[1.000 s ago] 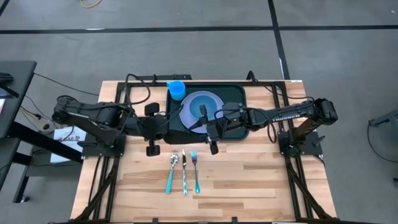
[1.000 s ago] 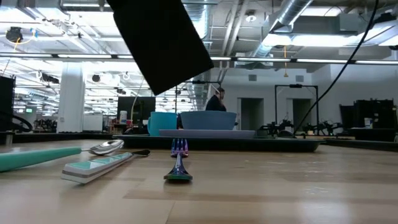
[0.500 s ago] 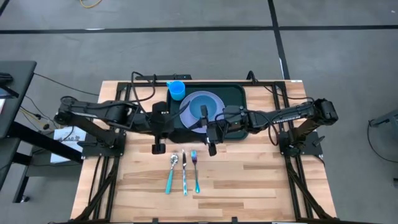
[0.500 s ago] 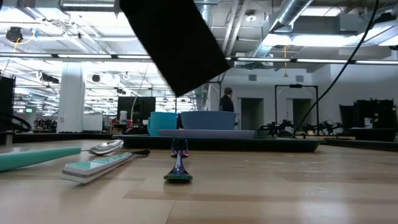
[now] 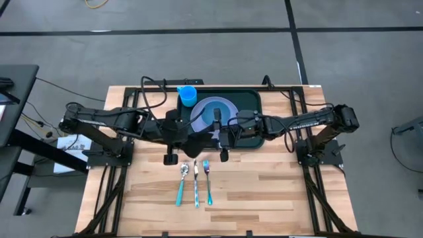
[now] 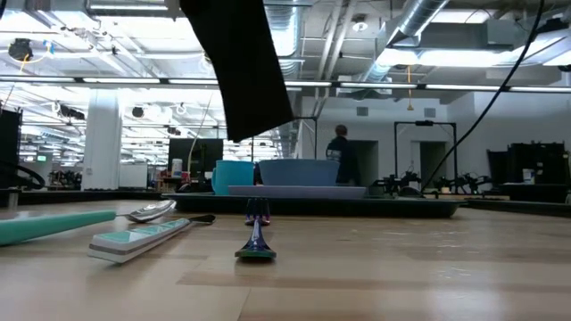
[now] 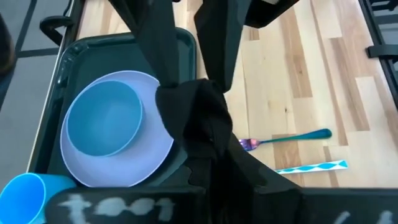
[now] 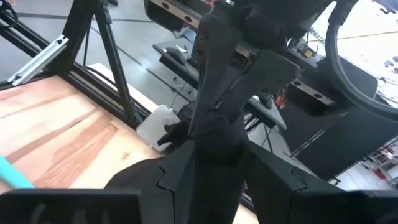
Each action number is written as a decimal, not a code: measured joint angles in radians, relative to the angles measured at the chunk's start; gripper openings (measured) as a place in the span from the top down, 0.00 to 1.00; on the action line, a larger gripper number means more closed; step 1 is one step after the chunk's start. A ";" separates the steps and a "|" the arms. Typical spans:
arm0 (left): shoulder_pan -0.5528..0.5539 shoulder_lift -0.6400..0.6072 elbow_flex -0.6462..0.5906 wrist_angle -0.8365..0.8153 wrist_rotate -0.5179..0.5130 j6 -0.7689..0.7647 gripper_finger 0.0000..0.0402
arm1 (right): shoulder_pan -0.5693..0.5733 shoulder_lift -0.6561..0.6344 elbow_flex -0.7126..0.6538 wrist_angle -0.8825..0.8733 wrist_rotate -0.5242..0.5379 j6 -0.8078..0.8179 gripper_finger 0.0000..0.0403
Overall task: Set up tray
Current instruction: Put the table napkin on the tray to the right of the purple plate
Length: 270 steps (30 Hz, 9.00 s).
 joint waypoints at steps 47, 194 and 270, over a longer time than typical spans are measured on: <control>0.000 0.012 0.000 0.049 0.144 0.015 0.89 | 0.010 0.012 0.001 -0.049 -0.001 0.002 0.99; -0.363 -0.259 -0.560 0.596 -0.303 -0.066 0.56 | 0.148 -0.368 -0.588 -0.125 0.291 1.273 1.00; -0.362 -0.259 -0.560 0.596 -0.353 0.024 0.56 | -0.789 -0.023 -0.683 0.024 0.288 1.313 1.00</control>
